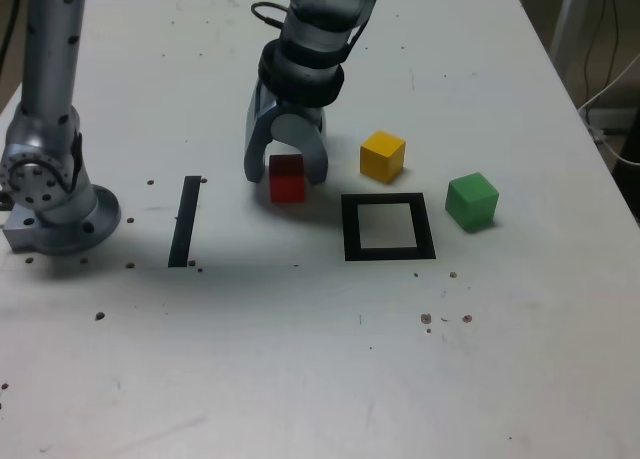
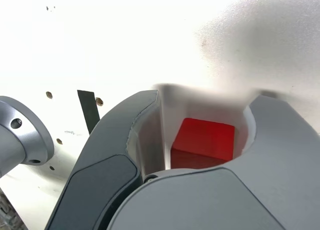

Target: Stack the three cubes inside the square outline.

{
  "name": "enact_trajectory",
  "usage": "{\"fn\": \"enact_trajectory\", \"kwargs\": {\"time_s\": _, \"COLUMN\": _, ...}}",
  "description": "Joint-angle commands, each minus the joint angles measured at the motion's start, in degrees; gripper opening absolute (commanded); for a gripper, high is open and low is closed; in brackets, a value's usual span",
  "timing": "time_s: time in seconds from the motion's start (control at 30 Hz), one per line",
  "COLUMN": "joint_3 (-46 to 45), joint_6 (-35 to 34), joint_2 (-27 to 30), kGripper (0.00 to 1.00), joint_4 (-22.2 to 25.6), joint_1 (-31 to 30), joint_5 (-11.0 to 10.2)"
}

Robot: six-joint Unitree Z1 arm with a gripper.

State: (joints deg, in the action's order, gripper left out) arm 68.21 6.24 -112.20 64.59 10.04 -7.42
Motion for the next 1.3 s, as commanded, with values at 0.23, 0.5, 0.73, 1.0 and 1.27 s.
{"fn": "enact_trajectory", "kwargs": {"time_s": 0.23, "joint_3": 0.1, "joint_6": 0.1, "joint_2": -0.3, "kGripper": 0.31, "joint_4": 0.4, "joint_1": 0.1, "joint_5": -0.3}}
{"fn": "enact_trajectory", "kwargs": {"time_s": 0.5, "joint_3": 2.0, "joint_6": -0.1, "joint_2": 0.5, "kGripper": 0.3, "joint_4": 2.2, "joint_1": -1.3, "joint_5": -0.2}}
{"fn": "enact_trajectory", "kwargs": {"time_s": 0.73, "joint_3": 7.4, "joint_6": -1.7, "joint_2": 1.0, "kGripper": 0.3, "joint_4": 6.8, "joint_1": -5.3, "joint_5": 0.3}}
{"fn": "enact_trajectory", "kwargs": {"time_s": 1.0, "joint_3": 15.1, "joint_6": -4.6, "joint_2": -0.9, "kGripper": 0.3, "joint_4": 11.8, "joint_1": -10.6, "joint_5": 0.8}}
{"fn": "enact_trajectory", "kwargs": {"time_s": 1.27, "joint_3": 22.9, "joint_6": -5.7, "joint_2": -6.5, "kGripper": 0.3, "joint_4": 14.4, "joint_1": -14.0, "joint_5": 1.5}}
